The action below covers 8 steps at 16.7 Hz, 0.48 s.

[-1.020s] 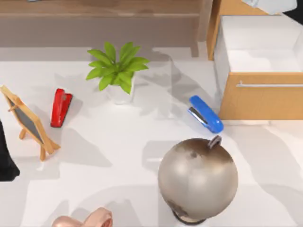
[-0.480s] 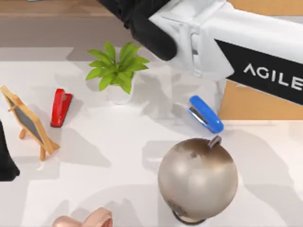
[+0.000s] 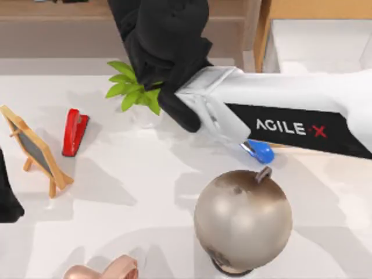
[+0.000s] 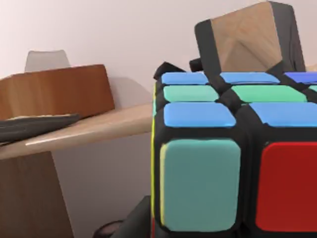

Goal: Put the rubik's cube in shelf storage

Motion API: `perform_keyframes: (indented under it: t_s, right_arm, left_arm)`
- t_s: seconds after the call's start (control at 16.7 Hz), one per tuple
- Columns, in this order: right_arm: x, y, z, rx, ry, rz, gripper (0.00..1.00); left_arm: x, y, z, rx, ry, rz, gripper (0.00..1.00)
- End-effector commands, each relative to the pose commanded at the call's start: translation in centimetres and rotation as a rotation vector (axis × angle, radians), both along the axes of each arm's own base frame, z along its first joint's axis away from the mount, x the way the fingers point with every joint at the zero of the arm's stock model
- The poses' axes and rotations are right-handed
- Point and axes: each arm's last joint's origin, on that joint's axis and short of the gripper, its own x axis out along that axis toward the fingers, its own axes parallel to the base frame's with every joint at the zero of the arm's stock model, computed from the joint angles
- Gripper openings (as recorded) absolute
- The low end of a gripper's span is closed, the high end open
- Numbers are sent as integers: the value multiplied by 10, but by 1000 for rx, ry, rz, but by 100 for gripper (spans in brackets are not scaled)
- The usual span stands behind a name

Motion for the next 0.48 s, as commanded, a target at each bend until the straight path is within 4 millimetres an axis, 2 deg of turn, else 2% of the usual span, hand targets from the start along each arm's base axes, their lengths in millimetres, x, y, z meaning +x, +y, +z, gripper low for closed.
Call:
perform_keyframes:
  t_s: [0.3,0.48]
  right_arm:
    - [17,-22,-76,-172,100,-312,0]
    - [19,-30,-106,-257,148,-402,0]
  left_arm:
    - [0,0,0,0,0,0,100]
    - [0,0,0,0,0,0,100]
